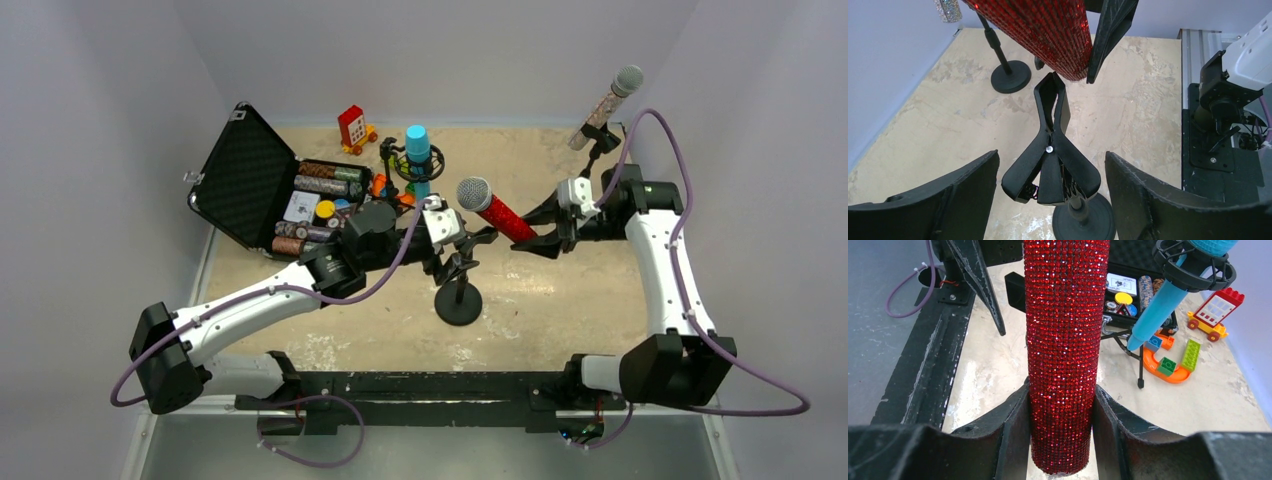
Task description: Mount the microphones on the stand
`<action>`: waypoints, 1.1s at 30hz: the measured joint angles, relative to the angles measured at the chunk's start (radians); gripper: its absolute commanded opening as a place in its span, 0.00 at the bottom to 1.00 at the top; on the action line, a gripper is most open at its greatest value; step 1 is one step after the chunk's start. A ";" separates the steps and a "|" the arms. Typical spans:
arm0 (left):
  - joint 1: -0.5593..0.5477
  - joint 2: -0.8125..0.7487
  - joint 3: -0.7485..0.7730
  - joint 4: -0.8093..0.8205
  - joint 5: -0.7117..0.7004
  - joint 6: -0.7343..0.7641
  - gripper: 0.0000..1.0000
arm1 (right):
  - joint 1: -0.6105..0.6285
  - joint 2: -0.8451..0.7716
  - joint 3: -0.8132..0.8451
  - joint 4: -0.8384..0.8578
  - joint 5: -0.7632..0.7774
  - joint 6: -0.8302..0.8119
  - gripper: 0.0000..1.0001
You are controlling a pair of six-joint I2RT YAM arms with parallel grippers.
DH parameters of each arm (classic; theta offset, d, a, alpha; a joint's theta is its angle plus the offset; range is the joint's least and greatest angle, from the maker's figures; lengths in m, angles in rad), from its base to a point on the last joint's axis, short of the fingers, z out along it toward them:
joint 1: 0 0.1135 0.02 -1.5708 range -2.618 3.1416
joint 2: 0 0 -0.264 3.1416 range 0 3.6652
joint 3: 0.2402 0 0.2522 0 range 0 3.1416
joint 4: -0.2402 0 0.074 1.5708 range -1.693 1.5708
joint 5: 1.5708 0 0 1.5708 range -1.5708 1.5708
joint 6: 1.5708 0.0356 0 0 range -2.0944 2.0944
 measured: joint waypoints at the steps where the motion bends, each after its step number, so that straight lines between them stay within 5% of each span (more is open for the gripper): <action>1: 0.000 0.000 -0.002 0.006 -0.002 -0.008 0.77 | 0.000 0.005 -0.008 -0.002 -0.005 -0.011 0.00; 9: 0.000 0.000 -0.013 0.049 -0.018 -0.074 0.52 | 0.007 0.062 -0.019 -0.006 -0.014 -0.061 0.00; 12: 0.000 -0.002 -0.021 0.058 -0.011 -0.098 0.20 | 0.007 0.074 -0.019 -0.004 -0.016 -0.071 0.00; 16: -0.006 -0.011 -0.032 0.067 0.014 -0.119 0.02 | 0.008 0.087 -0.033 0.015 -0.036 -0.086 0.00; 33: 0.000 -0.019 -0.098 0.188 0.035 -0.238 0.00 | 0.094 0.059 -0.183 0.004 -0.042 -0.149 0.00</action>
